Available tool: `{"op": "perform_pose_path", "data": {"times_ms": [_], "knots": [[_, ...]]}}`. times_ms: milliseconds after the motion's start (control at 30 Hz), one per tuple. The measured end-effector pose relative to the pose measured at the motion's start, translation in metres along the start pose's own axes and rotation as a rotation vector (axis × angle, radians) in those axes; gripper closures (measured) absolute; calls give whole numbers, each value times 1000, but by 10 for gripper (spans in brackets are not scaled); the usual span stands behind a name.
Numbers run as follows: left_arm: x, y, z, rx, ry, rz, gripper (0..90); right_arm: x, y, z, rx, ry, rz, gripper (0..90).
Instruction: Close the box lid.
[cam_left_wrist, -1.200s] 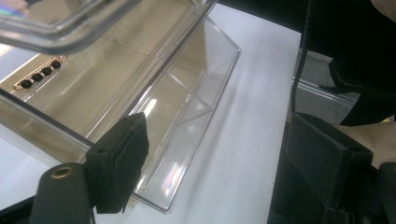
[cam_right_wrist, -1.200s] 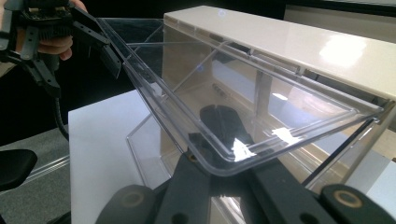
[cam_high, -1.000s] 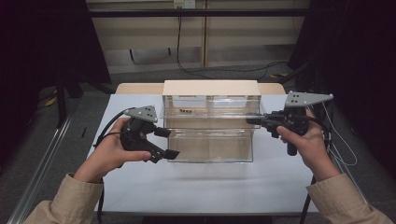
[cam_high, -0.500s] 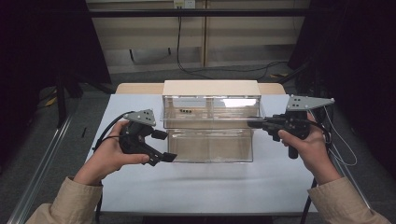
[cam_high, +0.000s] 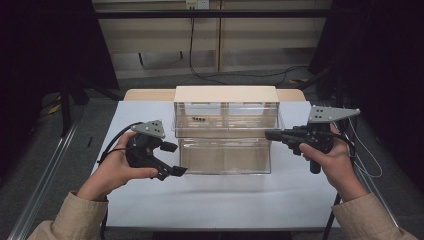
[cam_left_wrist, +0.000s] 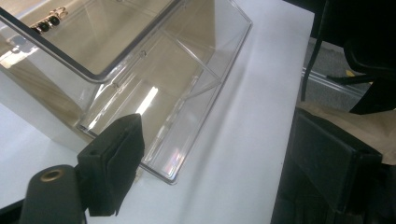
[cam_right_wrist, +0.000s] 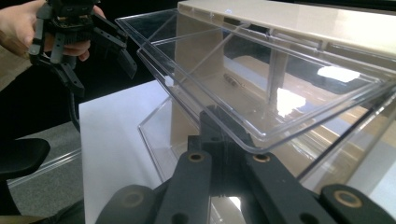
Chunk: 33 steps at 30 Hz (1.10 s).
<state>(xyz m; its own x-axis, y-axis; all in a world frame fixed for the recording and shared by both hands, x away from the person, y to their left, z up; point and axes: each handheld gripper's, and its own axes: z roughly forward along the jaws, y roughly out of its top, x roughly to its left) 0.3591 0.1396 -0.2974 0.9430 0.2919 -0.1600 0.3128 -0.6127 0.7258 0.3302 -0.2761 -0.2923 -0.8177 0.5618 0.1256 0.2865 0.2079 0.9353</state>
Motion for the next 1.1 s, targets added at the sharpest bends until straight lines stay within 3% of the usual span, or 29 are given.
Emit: {"op": "perform_pose_path", "data": {"times_ms": [833, 1100], "knots": [[1, -7, 3, 14, 6, -14, 172, 0, -16, -3, 5, 6, 18, 900], [2, -12, 5, 8, -5, -13, 169, 5, -28, 3, 27, 31, 16, 899]]}}
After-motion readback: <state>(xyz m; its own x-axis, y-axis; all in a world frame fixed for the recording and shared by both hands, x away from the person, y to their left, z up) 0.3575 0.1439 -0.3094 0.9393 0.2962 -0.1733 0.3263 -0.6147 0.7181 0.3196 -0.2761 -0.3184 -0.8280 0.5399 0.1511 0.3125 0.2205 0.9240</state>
